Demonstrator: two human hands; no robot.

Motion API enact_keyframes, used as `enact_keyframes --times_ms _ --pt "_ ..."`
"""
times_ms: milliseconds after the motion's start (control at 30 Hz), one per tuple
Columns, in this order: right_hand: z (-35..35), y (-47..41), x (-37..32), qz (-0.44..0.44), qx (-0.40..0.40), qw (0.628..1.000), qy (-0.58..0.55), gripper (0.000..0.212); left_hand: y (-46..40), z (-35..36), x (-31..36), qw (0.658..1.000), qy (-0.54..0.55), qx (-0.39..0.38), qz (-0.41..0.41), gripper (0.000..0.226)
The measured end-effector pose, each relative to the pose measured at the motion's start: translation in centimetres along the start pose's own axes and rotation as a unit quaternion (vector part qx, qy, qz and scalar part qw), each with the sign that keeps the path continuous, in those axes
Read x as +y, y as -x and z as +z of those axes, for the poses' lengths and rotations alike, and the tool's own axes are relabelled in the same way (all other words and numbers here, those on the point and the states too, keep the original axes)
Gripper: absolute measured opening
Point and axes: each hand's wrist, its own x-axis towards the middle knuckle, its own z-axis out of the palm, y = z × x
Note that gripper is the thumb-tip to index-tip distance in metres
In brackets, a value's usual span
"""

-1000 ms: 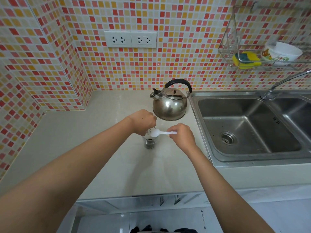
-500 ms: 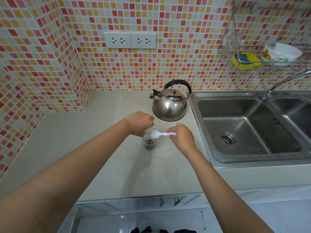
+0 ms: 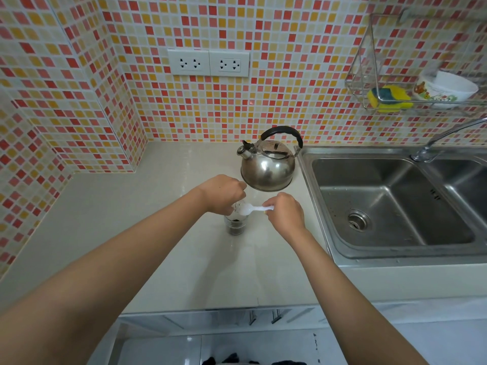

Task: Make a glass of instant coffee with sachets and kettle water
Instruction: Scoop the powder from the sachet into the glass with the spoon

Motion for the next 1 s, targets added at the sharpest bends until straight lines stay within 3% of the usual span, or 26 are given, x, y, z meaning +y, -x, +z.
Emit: enact_keyframes --times_ms 400,700,833,1000 --pt "-0.3 0.1 0.1 0.024 -0.043 0.998 -0.036 0.022 0.4 1.1 0.3 0.999 -0.008 -0.029 -0.016 0.025" --pt "-0.5 0.2 1.1 -0.069 -0.014 0.995 0.074 0.020 0.6 0.5 -0.4 1.000 -0.004 0.000 -0.025 0.020" --pt "-0.6 0.4 1.9 -0.034 -0.013 0.999 0.006 0.018 0.9 0.3 -0.8 0.999 0.015 0.026 -0.035 0.022" --pt "-0.1 1.1 2.7 0.076 -0.006 0.986 -0.146 0.015 1.5 0.7 -0.8 0.998 0.021 0.033 -0.048 0.027"
